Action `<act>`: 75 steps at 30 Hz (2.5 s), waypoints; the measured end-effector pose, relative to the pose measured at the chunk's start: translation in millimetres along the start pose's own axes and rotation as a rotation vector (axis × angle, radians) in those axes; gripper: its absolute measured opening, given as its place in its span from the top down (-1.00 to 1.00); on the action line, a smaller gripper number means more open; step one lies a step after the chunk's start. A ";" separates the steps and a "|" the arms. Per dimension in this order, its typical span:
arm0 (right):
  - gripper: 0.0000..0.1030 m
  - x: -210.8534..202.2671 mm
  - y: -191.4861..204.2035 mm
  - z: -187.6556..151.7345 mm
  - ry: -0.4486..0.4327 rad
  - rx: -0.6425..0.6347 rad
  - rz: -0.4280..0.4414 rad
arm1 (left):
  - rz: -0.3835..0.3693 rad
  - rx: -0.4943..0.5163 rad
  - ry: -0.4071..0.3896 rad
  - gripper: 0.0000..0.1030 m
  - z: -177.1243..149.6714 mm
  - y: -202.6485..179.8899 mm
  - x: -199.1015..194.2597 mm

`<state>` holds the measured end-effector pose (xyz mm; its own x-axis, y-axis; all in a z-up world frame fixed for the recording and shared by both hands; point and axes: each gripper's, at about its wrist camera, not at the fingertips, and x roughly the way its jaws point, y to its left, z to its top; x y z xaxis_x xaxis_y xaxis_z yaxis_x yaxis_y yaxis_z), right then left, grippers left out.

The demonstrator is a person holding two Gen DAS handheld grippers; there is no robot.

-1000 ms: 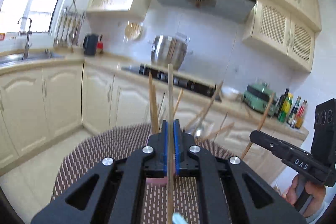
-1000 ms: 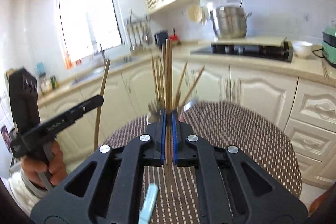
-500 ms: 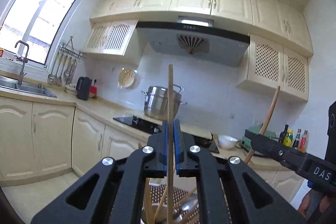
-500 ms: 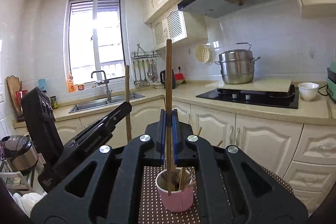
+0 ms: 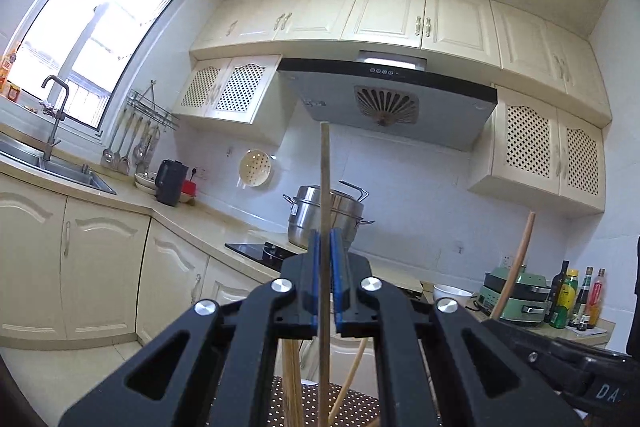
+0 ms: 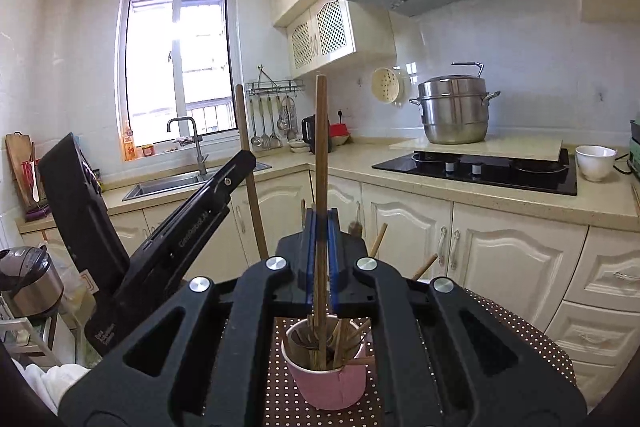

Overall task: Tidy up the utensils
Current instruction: 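Lift both held chopsticks up over the pink cup, then lower both chopsticks into the pink cup and open both tools, then lower the right tool to the light blue knife and grasp it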

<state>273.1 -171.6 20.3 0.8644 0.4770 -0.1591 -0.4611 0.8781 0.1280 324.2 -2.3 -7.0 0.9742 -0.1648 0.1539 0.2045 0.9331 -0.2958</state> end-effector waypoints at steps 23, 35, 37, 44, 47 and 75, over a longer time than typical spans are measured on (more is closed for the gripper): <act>0.89 13.0 4.3 -19.8 0.064 0.010 -0.025 | -0.071 0.031 0.242 0.83 -52.0 19.7 -5.5; 0.89 17.9 4.4 -26.6 0.087 0.016 -0.059 | -0.019 0.080 0.307 0.12 -42.7 18.0 -22.5; 0.89 18.8 5.2 -28.3 0.091 0.014 -0.067 | -0.004 0.105 0.316 0.09 -41.2 16.4 -26.0; 0.89 18.7 10.2 -30.5 0.098 -0.011 -0.095 | 0.040 0.158 0.358 0.02 -39.0 11.7 -33.0; 0.89 18.3 11.6 -31.4 0.103 -0.016 -0.103 | 0.056 0.164 0.389 0.00 -37.7 12.4 -34.4; 0.06 -40.1 32.7 -18.2 0.097 -0.036 -0.139 | 0.143 0.159 0.505 -0.19 -4.5 17.8 -97.3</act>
<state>219.7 -161.4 13.0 0.8976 0.3509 -0.2669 -0.3469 0.9357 0.0637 233.5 28.9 -31.5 0.9236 -0.1291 -0.3609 0.0880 0.9879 -0.1280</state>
